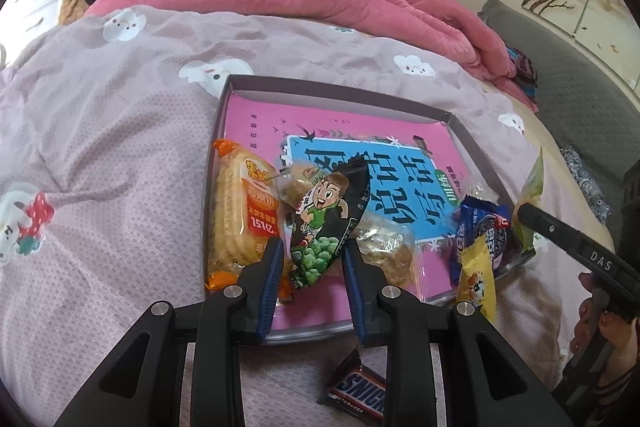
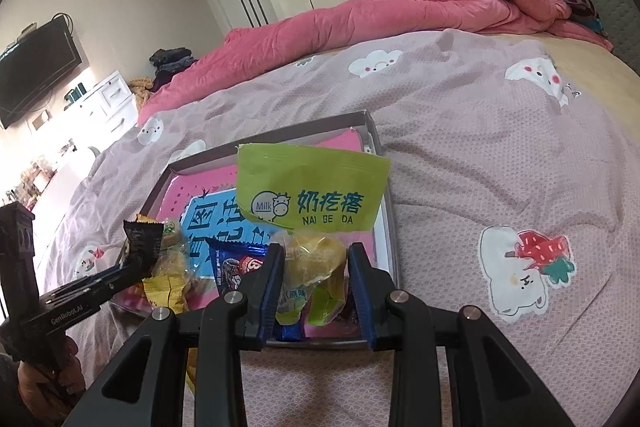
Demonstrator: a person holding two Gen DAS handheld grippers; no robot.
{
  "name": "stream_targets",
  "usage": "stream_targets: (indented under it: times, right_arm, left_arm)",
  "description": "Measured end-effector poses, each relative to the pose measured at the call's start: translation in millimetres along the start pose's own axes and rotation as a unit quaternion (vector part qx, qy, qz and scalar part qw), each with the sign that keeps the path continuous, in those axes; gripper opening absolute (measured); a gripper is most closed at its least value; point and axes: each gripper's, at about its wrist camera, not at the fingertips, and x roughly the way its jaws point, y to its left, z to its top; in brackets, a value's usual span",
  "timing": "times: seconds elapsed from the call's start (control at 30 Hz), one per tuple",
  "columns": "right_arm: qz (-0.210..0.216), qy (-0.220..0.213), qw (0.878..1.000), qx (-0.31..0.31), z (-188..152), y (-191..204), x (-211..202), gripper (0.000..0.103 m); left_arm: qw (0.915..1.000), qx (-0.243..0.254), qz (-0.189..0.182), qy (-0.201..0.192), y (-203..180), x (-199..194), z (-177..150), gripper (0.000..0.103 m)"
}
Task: Organize snacks
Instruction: 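Release the pea-snack bag with the left tool while the right tool releases the milk-candy bag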
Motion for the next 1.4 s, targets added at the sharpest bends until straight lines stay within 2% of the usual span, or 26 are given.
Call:
stream_targets:
  times: [0.73, 1.07, 1.4]
  right_arm:
    - [0.028, 0.028, 0.999, -0.030, -11, 21, 18, 0.034]
    - [0.010, 0.028, 0.999, -0.018, -9, 15, 23, 0.035]
    - [0.011, 0.032, 0.999, -0.017, -12, 17, 22, 0.036]
  left_arm:
    - [1.0000, 0.008, -0.001, -0.001, -2, 2, 0, 0.031]
    - [0.9999, 0.014, -0.002, 0.000, -5, 3, 0, 0.031]
    - [0.9998, 0.019, -0.005, 0.000, -7, 1, 0, 0.031]
